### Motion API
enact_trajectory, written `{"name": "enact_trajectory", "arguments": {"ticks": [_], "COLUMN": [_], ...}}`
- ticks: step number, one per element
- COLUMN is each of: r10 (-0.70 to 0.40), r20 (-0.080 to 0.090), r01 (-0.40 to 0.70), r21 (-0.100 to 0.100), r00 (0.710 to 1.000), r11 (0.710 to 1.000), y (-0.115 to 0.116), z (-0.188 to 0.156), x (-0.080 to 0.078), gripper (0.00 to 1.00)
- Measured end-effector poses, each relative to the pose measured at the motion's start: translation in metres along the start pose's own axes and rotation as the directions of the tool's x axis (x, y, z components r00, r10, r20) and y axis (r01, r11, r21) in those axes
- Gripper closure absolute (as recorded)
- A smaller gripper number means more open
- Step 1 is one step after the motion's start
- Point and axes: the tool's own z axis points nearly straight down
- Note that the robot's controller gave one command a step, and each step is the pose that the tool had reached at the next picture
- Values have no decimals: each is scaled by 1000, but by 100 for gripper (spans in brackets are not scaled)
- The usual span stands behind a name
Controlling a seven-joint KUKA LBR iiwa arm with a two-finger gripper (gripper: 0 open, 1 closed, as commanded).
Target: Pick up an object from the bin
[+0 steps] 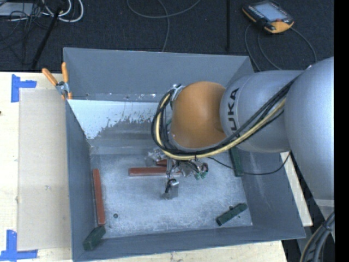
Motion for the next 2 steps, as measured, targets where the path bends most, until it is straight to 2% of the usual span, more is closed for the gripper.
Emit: {"name": "enact_trajectory", "arguments": {"ticks": [1, 2], "r10": [153, 155], "r20": [2, 2], "r01": [-153, -156], "r21": [0, 1], "r00": [988, 988], "r11": [988, 988], "y": [75, 75], "z": [21, 21], "x": [-27, -27], "gripper": [100, 0]}}
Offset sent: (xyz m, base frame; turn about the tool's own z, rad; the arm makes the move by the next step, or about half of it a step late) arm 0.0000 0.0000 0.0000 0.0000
